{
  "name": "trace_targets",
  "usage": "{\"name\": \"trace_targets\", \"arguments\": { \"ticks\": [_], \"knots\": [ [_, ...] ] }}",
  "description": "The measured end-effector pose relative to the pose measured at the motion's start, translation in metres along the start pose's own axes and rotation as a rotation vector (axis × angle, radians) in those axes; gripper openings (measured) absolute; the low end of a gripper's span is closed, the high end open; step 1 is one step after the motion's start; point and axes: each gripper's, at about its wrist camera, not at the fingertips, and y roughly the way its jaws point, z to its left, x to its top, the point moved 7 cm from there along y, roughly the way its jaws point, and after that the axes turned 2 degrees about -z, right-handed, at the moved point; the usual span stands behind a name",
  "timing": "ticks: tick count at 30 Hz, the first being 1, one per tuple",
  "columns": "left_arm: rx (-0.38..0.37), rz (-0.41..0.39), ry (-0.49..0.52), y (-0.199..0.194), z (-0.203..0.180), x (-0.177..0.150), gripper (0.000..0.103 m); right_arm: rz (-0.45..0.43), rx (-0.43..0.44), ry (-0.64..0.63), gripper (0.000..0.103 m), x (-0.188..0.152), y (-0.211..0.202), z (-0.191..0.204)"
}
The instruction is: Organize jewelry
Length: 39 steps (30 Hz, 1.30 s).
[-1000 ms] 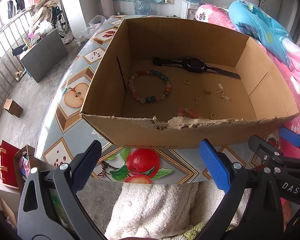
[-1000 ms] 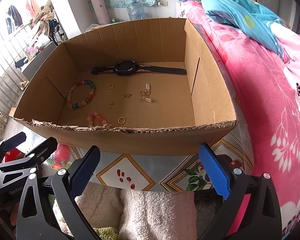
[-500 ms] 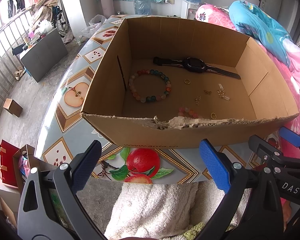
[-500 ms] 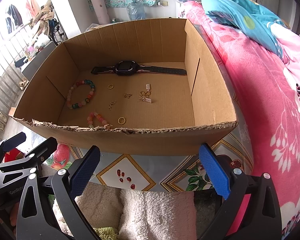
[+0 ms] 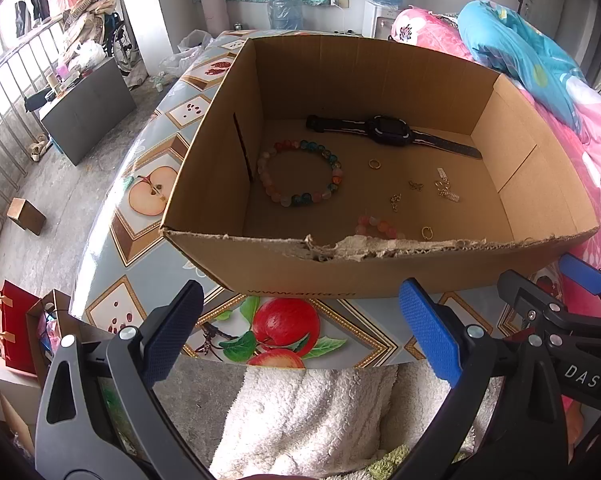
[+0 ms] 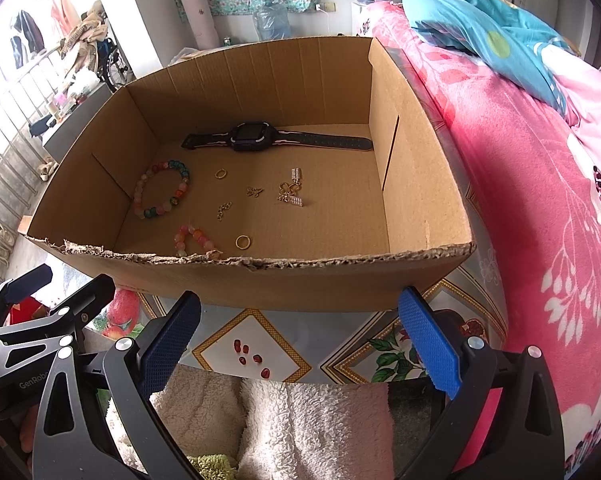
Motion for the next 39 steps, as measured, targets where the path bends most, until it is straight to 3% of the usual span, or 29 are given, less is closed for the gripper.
{"name": "trace_targets", "arguments": {
  "ticks": [39],
  "knots": [
    [0.009, -0.001, -0.016, 0.0009, 0.0067, 0.0028, 0.095, -0.001, -0.003, -0.002, 0.096, -0.0028, -0.0002, -0.0001]
  ]
}}
